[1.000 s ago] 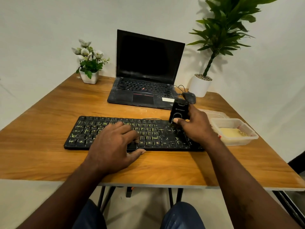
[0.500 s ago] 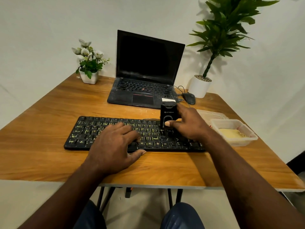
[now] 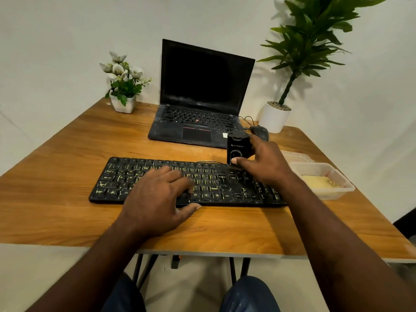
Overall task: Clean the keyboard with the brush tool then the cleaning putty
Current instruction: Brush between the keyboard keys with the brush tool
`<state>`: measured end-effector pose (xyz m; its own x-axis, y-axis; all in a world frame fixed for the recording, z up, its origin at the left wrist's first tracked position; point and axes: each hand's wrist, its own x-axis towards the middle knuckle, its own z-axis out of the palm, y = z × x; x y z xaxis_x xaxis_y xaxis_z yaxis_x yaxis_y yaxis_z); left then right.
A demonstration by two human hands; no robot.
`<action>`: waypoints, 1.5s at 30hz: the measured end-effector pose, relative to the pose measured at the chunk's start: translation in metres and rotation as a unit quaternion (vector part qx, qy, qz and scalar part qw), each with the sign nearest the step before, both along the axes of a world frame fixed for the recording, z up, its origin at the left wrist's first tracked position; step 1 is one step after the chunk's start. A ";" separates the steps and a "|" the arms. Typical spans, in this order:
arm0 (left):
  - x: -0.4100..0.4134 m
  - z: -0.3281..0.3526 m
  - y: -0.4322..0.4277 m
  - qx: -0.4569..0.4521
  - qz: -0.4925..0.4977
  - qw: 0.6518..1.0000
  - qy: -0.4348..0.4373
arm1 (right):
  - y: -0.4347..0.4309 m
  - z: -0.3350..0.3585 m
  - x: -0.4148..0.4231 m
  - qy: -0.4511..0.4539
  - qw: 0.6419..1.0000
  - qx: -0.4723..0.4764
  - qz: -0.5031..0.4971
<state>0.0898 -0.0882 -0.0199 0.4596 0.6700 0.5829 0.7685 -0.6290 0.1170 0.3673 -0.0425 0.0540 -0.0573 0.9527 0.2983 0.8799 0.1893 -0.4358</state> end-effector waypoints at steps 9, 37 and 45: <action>0.000 0.000 0.000 -0.006 0.000 1.000 0.001 | 0.000 0.001 0.006 0.023 0.999 0.013 -0.024; 0.000 -0.002 0.001 -0.003 0.005 1.000 0.007 | -0.001 0.000 0.017 0.063 0.997 -0.038 0.028; 0.000 -0.001 0.000 0.001 0.011 1.000 0.006 | 0.006 -0.009 -0.020 0.065 0.998 -0.004 0.013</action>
<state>0.0898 -0.0879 -0.0212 0.4520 0.6788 0.5787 0.7834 -0.6124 0.1065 0.3477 -0.0361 0.0447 -0.0433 0.9540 0.2968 0.8109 0.2071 -0.5474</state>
